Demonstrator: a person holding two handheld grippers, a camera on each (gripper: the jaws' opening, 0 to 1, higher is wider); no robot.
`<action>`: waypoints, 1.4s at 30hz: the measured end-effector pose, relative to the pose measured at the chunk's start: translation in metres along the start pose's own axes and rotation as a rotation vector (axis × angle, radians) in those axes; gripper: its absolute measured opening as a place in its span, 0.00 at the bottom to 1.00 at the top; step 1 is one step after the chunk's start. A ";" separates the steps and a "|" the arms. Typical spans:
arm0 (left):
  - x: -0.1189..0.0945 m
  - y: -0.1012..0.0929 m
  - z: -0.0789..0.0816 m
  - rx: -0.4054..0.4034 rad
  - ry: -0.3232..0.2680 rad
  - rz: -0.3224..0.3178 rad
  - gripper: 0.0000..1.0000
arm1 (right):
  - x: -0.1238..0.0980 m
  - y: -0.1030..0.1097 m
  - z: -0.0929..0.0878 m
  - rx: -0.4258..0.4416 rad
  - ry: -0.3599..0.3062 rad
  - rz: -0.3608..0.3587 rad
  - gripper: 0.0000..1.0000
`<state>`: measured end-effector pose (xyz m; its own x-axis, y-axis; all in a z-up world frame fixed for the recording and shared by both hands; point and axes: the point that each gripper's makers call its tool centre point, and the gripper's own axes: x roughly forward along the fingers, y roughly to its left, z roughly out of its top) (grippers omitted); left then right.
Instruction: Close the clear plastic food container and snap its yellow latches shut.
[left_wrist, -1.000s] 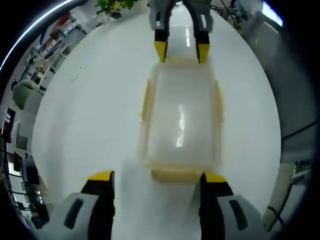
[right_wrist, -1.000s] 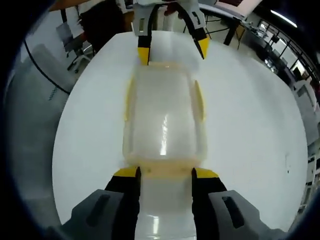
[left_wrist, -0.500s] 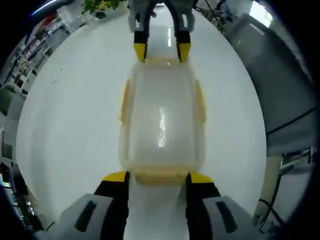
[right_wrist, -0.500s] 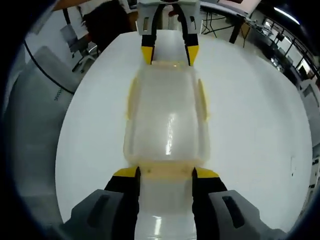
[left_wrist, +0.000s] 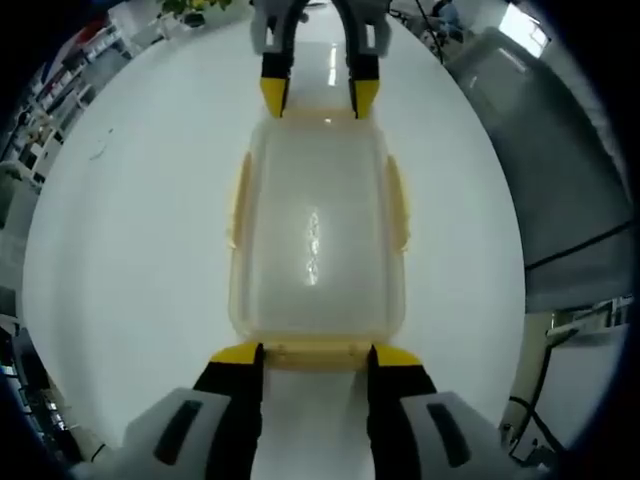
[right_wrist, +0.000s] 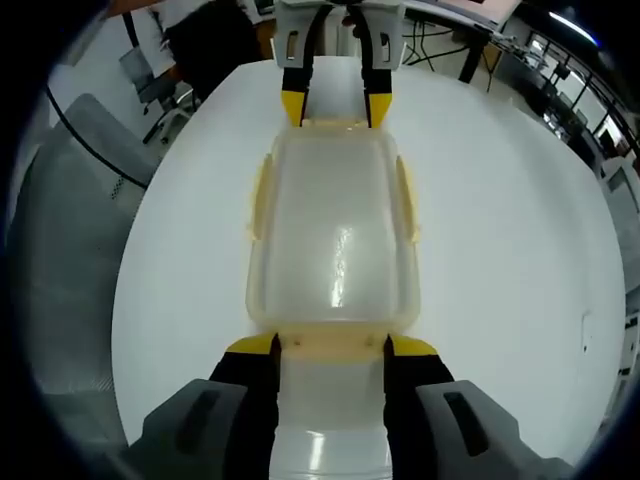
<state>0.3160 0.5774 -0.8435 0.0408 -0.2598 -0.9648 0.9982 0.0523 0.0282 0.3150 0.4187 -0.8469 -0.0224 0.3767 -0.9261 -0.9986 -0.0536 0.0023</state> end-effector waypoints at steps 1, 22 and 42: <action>0.000 0.000 0.000 0.003 -0.003 -0.002 0.36 | 0.000 0.000 0.000 0.000 0.002 0.000 0.37; 0.003 0.002 0.001 0.025 0.066 -0.011 0.35 | 0.000 0.000 -0.002 0.010 0.048 -0.007 0.38; 0.004 0.006 0.001 0.032 0.125 -0.013 0.34 | -0.001 0.000 -0.004 0.032 0.066 -0.020 0.37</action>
<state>0.3220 0.5753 -0.8472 0.0243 -0.1375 -0.9902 0.9996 0.0184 0.0220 0.3150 0.4144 -0.8475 -0.0006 0.3158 -0.9488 -0.9998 -0.0170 -0.0050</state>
